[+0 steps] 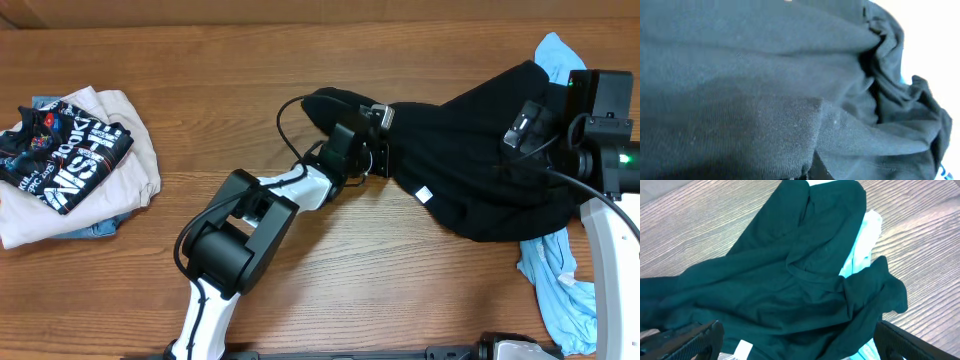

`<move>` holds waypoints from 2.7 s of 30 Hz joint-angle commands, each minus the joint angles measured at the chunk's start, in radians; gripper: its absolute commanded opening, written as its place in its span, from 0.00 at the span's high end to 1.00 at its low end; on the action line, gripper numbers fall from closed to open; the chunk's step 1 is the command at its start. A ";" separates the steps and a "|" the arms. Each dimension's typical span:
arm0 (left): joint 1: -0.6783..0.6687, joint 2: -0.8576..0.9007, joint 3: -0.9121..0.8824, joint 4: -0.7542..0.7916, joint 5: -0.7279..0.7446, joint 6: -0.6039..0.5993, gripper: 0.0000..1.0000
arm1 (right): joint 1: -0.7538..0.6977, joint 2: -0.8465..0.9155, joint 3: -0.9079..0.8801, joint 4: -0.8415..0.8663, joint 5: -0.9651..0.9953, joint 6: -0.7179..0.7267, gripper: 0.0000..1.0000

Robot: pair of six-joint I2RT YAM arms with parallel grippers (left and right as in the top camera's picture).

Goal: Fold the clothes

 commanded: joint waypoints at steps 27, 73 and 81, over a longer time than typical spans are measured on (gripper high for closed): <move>0.402 -0.458 0.006 -1.368 -0.167 0.148 0.00 | -0.002 -0.023 0.014 -0.012 0.002 -0.001 0.00; 0.712 -0.572 -0.033 -1.411 -0.063 0.071 0.96 | -0.002 0.136 0.011 -0.032 -0.301 -0.114 0.00; 0.909 -0.742 -0.031 -1.425 -0.153 0.078 0.96 | 0.001 0.341 0.011 0.129 -0.472 -0.158 0.04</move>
